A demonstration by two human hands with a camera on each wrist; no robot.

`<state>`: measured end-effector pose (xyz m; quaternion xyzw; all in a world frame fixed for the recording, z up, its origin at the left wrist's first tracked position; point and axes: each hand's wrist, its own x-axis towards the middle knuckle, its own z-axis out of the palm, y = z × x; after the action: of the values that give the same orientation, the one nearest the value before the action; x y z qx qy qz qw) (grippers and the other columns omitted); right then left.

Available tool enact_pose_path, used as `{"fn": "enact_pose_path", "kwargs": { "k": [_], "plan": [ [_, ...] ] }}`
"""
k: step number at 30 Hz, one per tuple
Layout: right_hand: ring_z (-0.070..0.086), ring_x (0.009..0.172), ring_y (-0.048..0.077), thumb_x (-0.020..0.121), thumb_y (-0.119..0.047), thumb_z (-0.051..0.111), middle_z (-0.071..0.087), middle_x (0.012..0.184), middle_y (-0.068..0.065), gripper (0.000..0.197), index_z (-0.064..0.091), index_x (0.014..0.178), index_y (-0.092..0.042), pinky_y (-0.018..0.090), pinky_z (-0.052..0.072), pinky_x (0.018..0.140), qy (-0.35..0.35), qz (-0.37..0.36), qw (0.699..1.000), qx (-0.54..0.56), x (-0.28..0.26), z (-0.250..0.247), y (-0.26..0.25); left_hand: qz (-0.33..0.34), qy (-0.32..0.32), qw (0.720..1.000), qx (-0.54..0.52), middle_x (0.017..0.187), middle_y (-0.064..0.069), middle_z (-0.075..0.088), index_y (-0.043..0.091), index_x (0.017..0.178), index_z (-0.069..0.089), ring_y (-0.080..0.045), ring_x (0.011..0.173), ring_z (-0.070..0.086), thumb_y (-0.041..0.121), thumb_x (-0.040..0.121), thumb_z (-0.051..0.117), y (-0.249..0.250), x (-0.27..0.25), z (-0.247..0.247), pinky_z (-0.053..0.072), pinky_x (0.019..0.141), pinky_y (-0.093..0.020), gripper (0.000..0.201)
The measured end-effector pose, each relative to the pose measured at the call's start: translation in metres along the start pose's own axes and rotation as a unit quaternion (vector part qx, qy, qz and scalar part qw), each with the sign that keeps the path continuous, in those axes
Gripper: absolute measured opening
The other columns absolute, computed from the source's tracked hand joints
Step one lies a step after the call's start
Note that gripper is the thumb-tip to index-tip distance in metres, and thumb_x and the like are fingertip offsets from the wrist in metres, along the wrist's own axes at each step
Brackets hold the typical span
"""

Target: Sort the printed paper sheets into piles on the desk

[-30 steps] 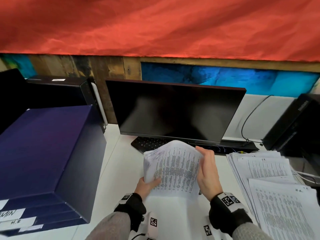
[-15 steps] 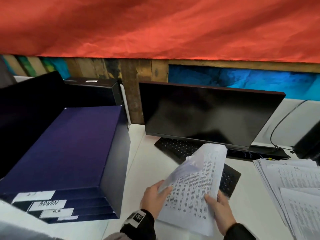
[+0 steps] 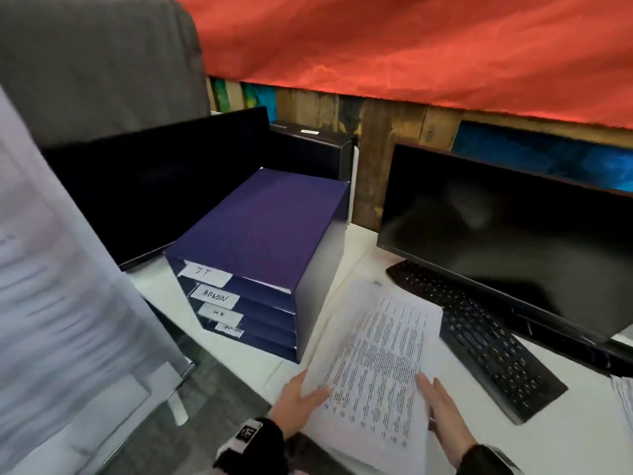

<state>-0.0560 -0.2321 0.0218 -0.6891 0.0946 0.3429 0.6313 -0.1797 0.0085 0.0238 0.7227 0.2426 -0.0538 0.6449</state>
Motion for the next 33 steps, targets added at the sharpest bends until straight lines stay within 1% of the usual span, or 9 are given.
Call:
{"fn": "enact_pose_path", "kwargs": {
  "k": [4, 7, 11, 13, 17, 23, 26, 29, 33],
  "plan": [
    [0.053, 0.109, 0.024, 0.053, -0.098, 0.030, 0.058, 0.114, 0.000, 0.108, 0.046, 0.129, -0.023, 0.041, 0.035, 0.101, 0.034, -0.053, 0.988, -0.141, 0.005, -0.003, 0.014, -0.037, -0.023, 0.997, -0.069, 0.105, -0.005, 0.073, 0.010, 0.110, 0.066, -0.020, 0.098, 0.069, 0.023, 0.079, 0.075, -0.017, -0.038, -0.043, 0.053, 0.086, -0.030, 0.035],
    [0.053, 0.116, 0.023, 0.036, -0.102, 0.028, 0.059, 0.119, 0.001, 0.123, 0.054, 0.125, -0.021, 0.038, 0.032, 0.108, 0.063, -0.055, 0.973, -0.216, 0.021, -0.018, 0.040, -0.076, -0.038, 0.990, -0.114, 0.113, -0.016, 0.069, 0.010, 0.107, 0.072, -0.032, 0.104, 0.066, 0.033, 0.058, 0.087, -0.035, -0.069, -0.079, 0.052, 0.092, -0.038, 0.056],
    [0.052, 0.117, 0.024, 0.086, -0.063, 0.043, 0.060, 0.125, 0.005, 0.048, 0.058, 0.112, -0.024, 0.033, 0.032, 0.102, 0.032, -0.068, 0.958, -0.275, 0.019, -0.022, 0.042, -0.109, -0.018, 0.978, -0.178, 0.116, -0.021, 0.066, 0.004, 0.111, 0.068, -0.033, 0.104, 0.066, 0.019, 0.051, 0.092, -0.060, -0.108, -0.125, 0.054, 0.089, -0.040, 0.067],
    [0.050, 0.118, 0.024, 0.096, -0.043, 0.045, 0.059, 0.127, 0.006, 0.025, 0.057, 0.110, -0.027, 0.036, 0.032, 0.105, 0.032, -0.082, 0.953, -0.291, 0.027, -0.026, 0.047, -0.116, 0.006, 0.978, -0.174, 0.113, -0.018, 0.068, 0.004, 0.113, 0.064, -0.031, 0.103, 0.067, 0.025, 0.040, 0.095, -0.068, -0.127, -0.143, 0.057, 0.080, -0.033, 0.081],
    [0.042, 0.126, 0.027, 0.097, -0.038, 0.044, 0.055, 0.131, 0.011, 0.031, 0.057, 0.121, -0.022, 0.035, 0.026, 0.107, 0.034, -0.092, 0.938, -0.333, 0.036, -0.027, 0.053, -0.121, 0.080, 0.975, -0.169, 0.109, -0.016, 0.070, 0.006, 0.109, 0.065, -0.026, 0.095, 0.070, 0.034, 0.024, 0.098, -0.081, -0.143, -0.172, 0.057, 0.067, -0.024, 0.096],
    [0.037, 0.129, 0.030, 0.098, -0.038, 0.042, 0.053, 0.132, 0.012, 0.033, 0.057, 0.123, -0.022, 0.035, 0.023, 0.108, 0.035, -0.089, 0.931, -0.351, 0.044, -0.021, 0.053, -0.156, 0.114, 0.956, -0.219, 0.110, -0.025, 0.067, -0.007, 0.114, 0.062, -0.034, 0.089, 0.070, 0.019, 0.060, 0.089, -0.067, -0.119, -0.210, 0.059, 0.076, -0.037, 0.066],
    [0.041, 0.124, 0.028, 0.096, -0.042, 0.043, 0.053, 0.129, 0.013, 0.032, 0.058, 0.120, -0.026, 0.036, 0.026, 0.108, 0.040, -0.090, 0.933, -0.345, 0.048, -0.020, 0.053, -0.165, 0.109, 0.967, -0.159, 0.111, -0.024, 0.067, -0.006, 0.118, 0.060, -0.037, 0.096, 0.067, 0.024, 0.046, 0.093, -0.050, -0.097, -0.224, 0.054, 0.088, -0.042, 0.085],
    [0.042, 0.121, 0.030, 0.095, -0.045, 0.044, 0.052, 0.127, 0.013, 0.033, 0.057, 0.121, -0.029, 0.038, 0.028, 0.109, 0.046, -0.080, 0.935, -0.341, 0.055, -0.022, 0.056, -0.164, 0.075, 0.972, -0.148, 0.109, -0.025, 0.067, -0.003, 0.113, 0.061, -0.034, 0.088, 0.068, 0.029, 0.030, 0.098, -0.037, -0.078, -0.227, 0.057, 0.077, -0.040, 0.097],
    [0.041, 0.122, 0.030, 0.095, -0.044, 0.044, 0.054, 0.126, 0.012, 0.032, 0.058, 0.120, -0.030, 0.038, 0.028, 0.108, 0.050, -0.076, 0.935, -0.341, 0.062, -0.020, 0.054, -0.153, 0.053, 0.978, -0.131, 0.094, -0.015, 0.073, -0.004, 0.115, 0.059, -0.023, 0.075, 0.071, 0.023, 0.053, 0.092, -0.011, -0.048, -0.219, 0.058, 0.061, -0.028, 0.076]
  ]
}}
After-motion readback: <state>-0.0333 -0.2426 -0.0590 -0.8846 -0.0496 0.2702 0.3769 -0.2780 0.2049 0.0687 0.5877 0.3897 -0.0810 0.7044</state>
